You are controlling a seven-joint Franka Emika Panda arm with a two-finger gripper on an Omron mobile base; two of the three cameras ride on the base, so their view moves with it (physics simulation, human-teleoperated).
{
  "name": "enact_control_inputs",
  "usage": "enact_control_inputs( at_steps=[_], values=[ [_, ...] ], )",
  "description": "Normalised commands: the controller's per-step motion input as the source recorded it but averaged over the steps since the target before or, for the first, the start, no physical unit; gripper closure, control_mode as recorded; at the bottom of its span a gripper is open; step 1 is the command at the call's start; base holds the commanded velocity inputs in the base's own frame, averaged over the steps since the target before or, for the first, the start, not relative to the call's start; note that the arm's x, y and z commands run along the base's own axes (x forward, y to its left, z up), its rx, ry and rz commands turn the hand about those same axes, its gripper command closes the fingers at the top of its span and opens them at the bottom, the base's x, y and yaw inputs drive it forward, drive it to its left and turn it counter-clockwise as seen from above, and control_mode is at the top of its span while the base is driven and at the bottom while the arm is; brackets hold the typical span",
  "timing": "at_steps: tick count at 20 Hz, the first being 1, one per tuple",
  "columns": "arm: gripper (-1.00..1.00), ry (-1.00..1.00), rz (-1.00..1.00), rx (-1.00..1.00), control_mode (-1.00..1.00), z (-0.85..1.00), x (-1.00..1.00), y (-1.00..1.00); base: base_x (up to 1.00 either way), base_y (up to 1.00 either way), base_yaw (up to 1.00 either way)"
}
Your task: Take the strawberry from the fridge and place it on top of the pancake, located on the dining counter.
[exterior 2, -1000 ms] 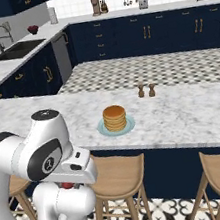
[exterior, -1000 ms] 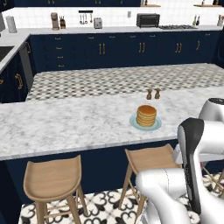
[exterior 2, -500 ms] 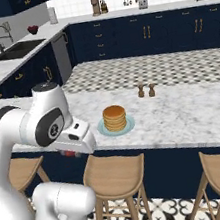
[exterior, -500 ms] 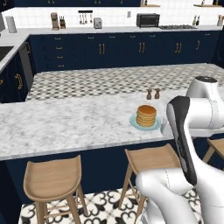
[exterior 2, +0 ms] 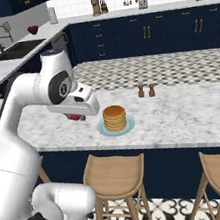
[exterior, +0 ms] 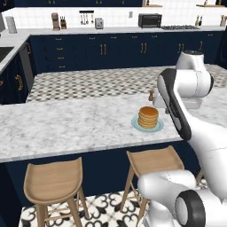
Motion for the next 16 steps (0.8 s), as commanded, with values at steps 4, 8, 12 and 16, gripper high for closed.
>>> enact_control_inputs(
  at_steps=[4,8,12,16],
  values=[
    [1.0,0.0,0.0,0.03,-1.0,0.13,1.0,-0.06,0.0,0.0,0.0],
    [1.0,0.0,-0.01,0.01,-1.0,-0.33,1.0,-0.23,0.0,0.0,0.0],
    [1.0,-0.02,0.0,0.0,-1.0,-0.61,1.0,-0.26,0.0,0.0,0.0],
    [1.0,0.01,0.0,-0.05,-1.0,-0.55,1.0,-0.04,0.0,0.0,0.0]
  ],
)
